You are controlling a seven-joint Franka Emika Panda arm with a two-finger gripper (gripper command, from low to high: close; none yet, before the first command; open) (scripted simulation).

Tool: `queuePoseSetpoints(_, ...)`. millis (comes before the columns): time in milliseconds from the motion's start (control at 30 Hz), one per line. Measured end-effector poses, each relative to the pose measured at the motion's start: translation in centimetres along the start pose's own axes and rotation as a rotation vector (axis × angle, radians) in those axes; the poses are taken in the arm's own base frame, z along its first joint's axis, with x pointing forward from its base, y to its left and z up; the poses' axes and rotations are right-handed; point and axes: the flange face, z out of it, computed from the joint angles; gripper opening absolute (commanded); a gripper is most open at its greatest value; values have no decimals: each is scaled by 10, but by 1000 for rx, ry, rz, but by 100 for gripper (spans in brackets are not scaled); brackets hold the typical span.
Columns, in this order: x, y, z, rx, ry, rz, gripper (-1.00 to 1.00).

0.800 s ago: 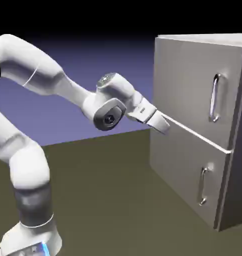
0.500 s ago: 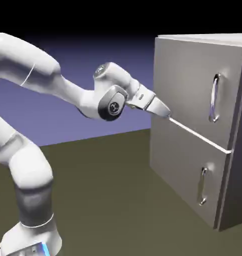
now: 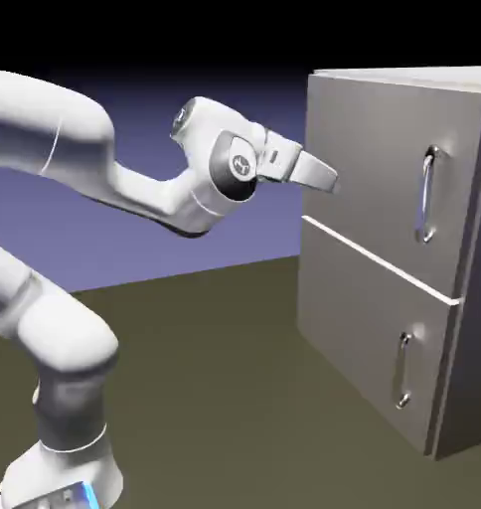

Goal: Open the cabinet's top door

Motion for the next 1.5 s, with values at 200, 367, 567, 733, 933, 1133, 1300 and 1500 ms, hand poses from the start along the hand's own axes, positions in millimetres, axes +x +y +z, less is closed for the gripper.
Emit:
queuePoseSetpoints(200, 14, 3, -8, 49, 62, 4, 100)
queuePoseSetpoints(367, 26, 10, -10, 88, 113, 13, 100)
queuePoseSetpoints(567, 39, 25, -7, 133, 172, 27, 100)
queuePoseSetpoints(733, 50, 42, 1, 169, 218, 41, 100)
queuePoseSetpoints(933, 61, 66, 16, 212, 266, 59, 100)
queuePoseSetpoints(1133, 70, 94, 37, 252, 305, 76, 100)
queuePoseSetpoints(1300, 75, 120, 60, 285, 330, 88, 100)
queuePoseSetpoints(1500, 84, 127, 88, 299, 336, 94, 100)
